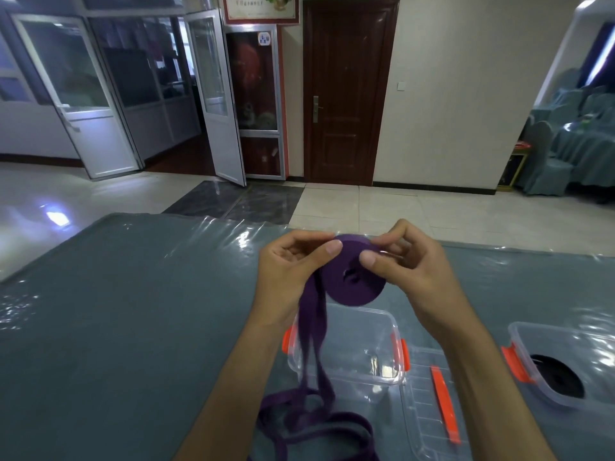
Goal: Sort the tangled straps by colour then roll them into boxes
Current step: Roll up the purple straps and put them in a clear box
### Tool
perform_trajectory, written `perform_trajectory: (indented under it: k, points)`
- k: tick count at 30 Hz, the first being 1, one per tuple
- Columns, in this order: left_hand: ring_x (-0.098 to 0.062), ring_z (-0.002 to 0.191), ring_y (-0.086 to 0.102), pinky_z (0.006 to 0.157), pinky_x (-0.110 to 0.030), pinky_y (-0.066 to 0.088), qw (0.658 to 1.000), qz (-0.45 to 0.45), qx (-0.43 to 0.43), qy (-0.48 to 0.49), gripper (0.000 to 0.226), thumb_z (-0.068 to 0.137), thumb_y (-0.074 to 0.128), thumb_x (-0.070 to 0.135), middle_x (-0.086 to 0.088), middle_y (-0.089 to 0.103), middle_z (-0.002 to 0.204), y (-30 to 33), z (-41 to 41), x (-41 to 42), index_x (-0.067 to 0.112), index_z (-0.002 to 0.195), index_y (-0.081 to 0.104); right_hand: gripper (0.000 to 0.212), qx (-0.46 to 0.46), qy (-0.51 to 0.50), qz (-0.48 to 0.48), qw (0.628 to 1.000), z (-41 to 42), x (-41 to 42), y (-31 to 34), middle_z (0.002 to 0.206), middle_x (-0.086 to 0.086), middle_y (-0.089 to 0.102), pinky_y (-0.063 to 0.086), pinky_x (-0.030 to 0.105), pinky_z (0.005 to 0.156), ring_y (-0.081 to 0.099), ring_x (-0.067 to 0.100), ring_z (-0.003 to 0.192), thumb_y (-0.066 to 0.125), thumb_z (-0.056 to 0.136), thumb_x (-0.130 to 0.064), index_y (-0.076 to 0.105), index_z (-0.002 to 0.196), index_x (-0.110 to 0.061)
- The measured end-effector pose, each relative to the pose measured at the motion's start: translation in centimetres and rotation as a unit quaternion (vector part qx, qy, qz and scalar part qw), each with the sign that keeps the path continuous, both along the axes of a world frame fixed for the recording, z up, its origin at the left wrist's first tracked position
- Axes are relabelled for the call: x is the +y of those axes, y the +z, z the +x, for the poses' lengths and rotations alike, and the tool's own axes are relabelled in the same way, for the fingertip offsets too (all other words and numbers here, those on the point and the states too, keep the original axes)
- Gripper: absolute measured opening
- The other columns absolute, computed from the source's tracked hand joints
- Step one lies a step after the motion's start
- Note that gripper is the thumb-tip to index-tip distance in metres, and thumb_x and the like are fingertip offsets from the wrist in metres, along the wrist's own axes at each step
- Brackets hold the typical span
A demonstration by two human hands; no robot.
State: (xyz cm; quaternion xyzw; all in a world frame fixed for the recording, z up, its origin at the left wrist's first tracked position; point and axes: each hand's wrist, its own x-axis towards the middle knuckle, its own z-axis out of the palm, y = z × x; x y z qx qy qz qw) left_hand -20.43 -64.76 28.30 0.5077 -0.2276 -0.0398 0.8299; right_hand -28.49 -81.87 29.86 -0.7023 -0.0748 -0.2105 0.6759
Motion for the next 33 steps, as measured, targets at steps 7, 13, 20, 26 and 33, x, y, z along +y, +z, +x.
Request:
perform_trajectory:
  k: [7,13,20,26,33]
  points:
    - [-0.023,0.1,0.076,0.086,-0.024,0.059,0.996,0.08,-0.034,-0.028,0.027,0.083,0.078,0.013,-0.011,0.08,0.106,-0.6,0.4,-0.2,0.01,0.11,0.078,0.034,-0.033,-0.076,-0.1,0.992,0.3,-1.1,0.1,0.105,0.002,0.078,0.064,0.045,0.084,0.075,0.024,0.098,0.081,0.082,-0.023,0.072,0.115,-0.02]
    - [-0.021,0.087,0.078,0.076,-0.025,0.06,0.989,0.108,-0.092,0.03,0.014,0.082,0.083,0.008,-0.006,0.08,0.094,0.2,0.9,0.0,0.013,0.095,0.081,0.044,0.0,-0.031,-0.118,0.993,0.4,-1.4,-0.8,0.104,0.006,0.076,0.065,0.046,0.075,0.076,0.028,0.096,0.086,0.076,-0.027,0.055,0.104,-0.012]
    - [-0.019,0.109,0.074,0.092,-0.025,0.057,0.986,0.135,-0.093,-0.037,0.023,0.097,0.068,0.011,-0.003,0.079,0.113,-0.5,1.1,0.3,0.006,0.119,0.074,0.045,-0.038,-0.052,-0.178,0.982,0.4,-2.2,0.4,0.111,-0.004,0.077,0.064,0.036,0.084,0.074,0.019,0.104,0.081,0.083,-0.026,0.067,0.125,-0.021]
    - [-0.022,0.108,0.074,0.094,-0.028,0.057,0.98,0.169,-0.077,-0.067,0.031,0.09,0.075,0.014,-0.006,0.078,0.114,-0.8,2.0,1.3,0.008,0.121,0.074,0.038,-0.056,-0.056,-0.196,0.977,0.7,-2.0,0.7,0.112,-0.014,0.075,0.06,0.029,0.089,0.072,0.013,0.107,0.08,0.083,-0.026,0.071,0.119,-0.025]
    - [-0.018,0.109,0.071,0.096,-0.026,0.055,0.958,0.232,-0.148,-0.081,0.026,0.092,0.073,0.014,-0.007,0.075,0.114,0.7,3.1,1.9,0.007,0.117,0.071,0.039,-0.062,-0.054,-0.184,0.979,0.7,-1.9,1.0,0.111,-0.012,0.076,0.06,0.025,0.086,0.072,0.013,0.106,0.08,0.082,-0.025,0.07,0.119,-0.023]
